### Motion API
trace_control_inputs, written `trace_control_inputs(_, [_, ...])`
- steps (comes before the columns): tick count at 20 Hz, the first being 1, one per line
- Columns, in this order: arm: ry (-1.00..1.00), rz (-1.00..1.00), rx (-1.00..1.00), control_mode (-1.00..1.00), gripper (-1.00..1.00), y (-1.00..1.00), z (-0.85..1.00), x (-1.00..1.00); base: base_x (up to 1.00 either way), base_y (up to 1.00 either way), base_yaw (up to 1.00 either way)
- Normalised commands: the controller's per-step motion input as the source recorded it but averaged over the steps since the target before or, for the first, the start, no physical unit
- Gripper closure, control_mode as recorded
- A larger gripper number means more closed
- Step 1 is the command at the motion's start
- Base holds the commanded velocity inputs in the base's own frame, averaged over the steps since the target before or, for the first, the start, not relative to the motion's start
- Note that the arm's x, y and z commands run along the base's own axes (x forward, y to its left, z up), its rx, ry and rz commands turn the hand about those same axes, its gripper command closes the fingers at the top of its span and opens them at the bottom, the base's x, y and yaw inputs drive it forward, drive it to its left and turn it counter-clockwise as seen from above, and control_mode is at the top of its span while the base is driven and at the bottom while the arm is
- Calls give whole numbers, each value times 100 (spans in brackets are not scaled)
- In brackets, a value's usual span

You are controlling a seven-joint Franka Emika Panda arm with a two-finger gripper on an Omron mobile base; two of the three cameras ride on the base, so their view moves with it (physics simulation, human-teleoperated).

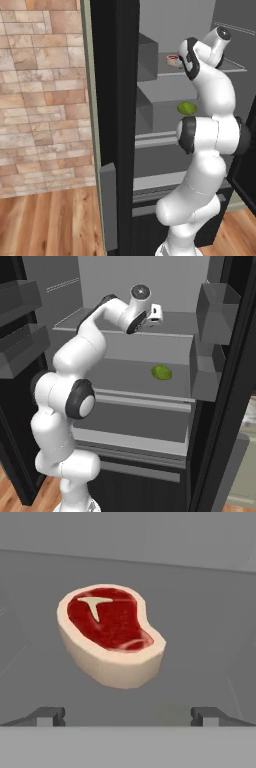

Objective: Take the steak from the fridge and place it on the digital scale on the counter by the fridge. Wait a few seconds for a reading, then move it to the plate on the dining counter.

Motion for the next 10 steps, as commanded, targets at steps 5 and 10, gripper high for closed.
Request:
trace_control_inputs(5, [0, 7, 0, -100, -100, -10, 0, 38, 0, 0, 0])
trace_control_inputs(10, [0, 7, 0, -100, -100, -4, 0, 37, 0, 0, 0])
